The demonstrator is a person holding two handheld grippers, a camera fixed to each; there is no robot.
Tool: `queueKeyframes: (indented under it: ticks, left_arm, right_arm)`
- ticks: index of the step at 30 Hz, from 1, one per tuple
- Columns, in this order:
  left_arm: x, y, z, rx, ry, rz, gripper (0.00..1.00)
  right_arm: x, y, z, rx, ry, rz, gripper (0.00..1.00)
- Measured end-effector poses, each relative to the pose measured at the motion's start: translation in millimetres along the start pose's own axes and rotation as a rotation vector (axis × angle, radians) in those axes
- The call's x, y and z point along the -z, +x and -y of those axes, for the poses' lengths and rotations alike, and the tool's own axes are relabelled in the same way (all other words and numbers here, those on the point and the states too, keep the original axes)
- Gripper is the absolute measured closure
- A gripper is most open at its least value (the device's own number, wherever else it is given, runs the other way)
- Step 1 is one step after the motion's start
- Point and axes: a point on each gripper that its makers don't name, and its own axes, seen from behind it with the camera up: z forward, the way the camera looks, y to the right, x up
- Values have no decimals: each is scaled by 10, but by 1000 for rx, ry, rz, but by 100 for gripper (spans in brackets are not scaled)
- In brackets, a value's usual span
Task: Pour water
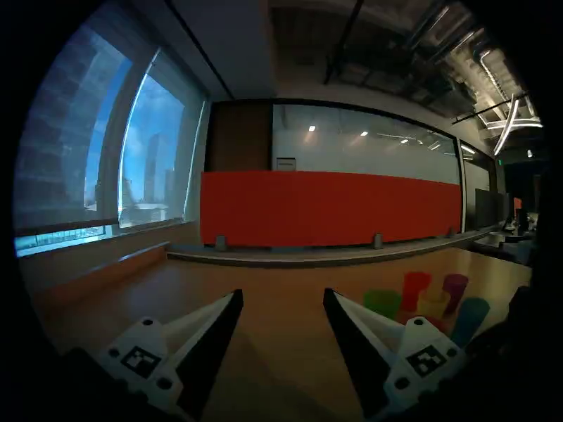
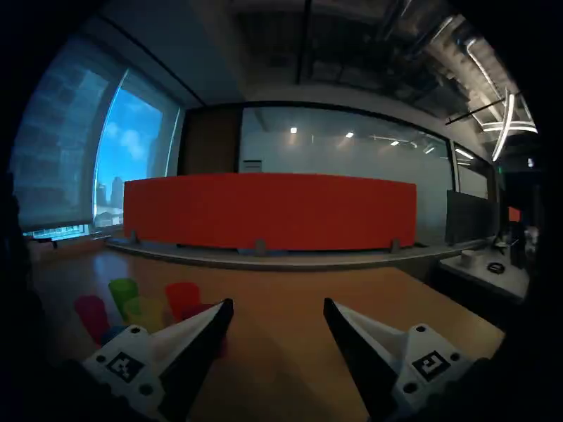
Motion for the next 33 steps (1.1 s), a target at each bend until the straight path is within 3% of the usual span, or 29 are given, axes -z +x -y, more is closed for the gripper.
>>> queueKeyframes:
  ticks: [8, 18, 27, 33]
  left_arm:
    - [-31, 357, -121, 10, -39, 15, 16]
    - [-131, 871, -105, 32, -67, 41, 16]
    - [-180, 1305, -134, 47, -111, 43, 15]
    - [-199, 1430, -243, 37, -177, 44, 16]
  right_arm:
    - [-17, 416, 13, -16, 33, 24, 1]
    - [-52, 973, 52, -65, 66, 31, 1]
    - [-88, 1484, 144, -58, 107, 18, 1]
    - [-113, 1543, 184, -39, 132, 17, 1]
